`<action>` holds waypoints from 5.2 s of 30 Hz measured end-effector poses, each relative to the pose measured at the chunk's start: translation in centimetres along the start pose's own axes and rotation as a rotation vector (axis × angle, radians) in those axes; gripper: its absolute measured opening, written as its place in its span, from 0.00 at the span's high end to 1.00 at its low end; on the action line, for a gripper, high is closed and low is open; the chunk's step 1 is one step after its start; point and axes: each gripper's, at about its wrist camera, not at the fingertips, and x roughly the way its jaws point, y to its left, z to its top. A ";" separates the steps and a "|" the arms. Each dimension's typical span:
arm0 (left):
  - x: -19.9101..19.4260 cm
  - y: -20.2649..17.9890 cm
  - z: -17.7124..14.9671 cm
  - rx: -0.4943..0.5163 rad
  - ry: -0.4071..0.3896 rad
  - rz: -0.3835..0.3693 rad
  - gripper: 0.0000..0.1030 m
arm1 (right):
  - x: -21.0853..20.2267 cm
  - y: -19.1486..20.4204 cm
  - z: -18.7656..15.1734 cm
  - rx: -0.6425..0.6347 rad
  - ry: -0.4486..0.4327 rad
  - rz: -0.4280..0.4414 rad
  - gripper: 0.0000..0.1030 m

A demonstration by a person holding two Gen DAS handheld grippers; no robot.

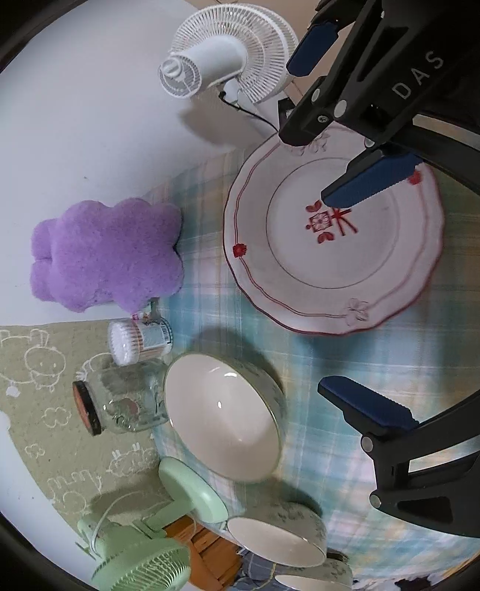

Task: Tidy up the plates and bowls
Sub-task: 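Move the left tool to the red-rimmed white plate, then grasp the rim of the red-rimmed white plate with the left tool, then lift the red-rimmed plate with the left tool over the yellow-flowered plates, then lower the red-rimmed plate onto the yellow-flowered stack and open the left tool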

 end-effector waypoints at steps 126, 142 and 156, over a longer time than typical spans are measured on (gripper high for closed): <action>-10.9 1.9 -19.3 0.131 0.173 -0.146 0.28 | -12.1 0.4 -19.9 0.033 0.204 -0.116 0.53; -9.8 2.0 -20.2 0.083 0.183 -0.102 0.26 | -10.8 0.5 -20.8 0.013 0.230 -0.132 0.53; -9.9 1.7 -20.0 0.094 0.197 -0.073 0.26 | -11.3 0.1 -20.5 -0.019 0.248 -0.121 0.68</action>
